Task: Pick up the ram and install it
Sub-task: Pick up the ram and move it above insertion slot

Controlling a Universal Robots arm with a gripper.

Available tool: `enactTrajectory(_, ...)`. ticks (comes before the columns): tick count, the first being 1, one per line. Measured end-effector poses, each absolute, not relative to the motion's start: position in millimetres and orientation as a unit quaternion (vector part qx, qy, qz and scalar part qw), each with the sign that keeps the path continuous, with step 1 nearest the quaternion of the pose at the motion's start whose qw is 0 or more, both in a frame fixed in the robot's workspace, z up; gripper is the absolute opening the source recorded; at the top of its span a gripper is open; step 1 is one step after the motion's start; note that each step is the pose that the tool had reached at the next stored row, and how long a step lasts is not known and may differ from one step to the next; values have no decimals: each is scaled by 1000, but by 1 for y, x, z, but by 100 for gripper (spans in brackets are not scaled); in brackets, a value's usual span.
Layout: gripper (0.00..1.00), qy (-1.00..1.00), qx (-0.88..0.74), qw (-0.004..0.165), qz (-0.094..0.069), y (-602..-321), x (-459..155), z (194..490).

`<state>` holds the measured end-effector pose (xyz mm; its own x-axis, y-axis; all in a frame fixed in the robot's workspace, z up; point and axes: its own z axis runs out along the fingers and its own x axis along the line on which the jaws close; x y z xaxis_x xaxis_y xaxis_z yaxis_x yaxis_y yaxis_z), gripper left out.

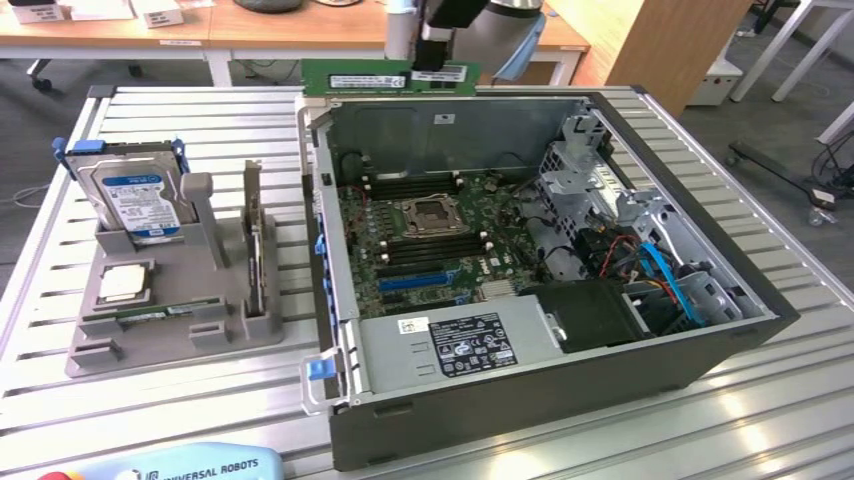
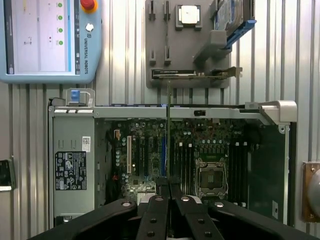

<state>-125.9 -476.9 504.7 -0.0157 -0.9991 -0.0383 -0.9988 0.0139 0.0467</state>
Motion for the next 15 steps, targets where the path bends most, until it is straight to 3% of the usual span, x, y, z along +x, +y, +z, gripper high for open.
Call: enactTrajectory(15,12,-712,701,3,-30,-477,-64,504)
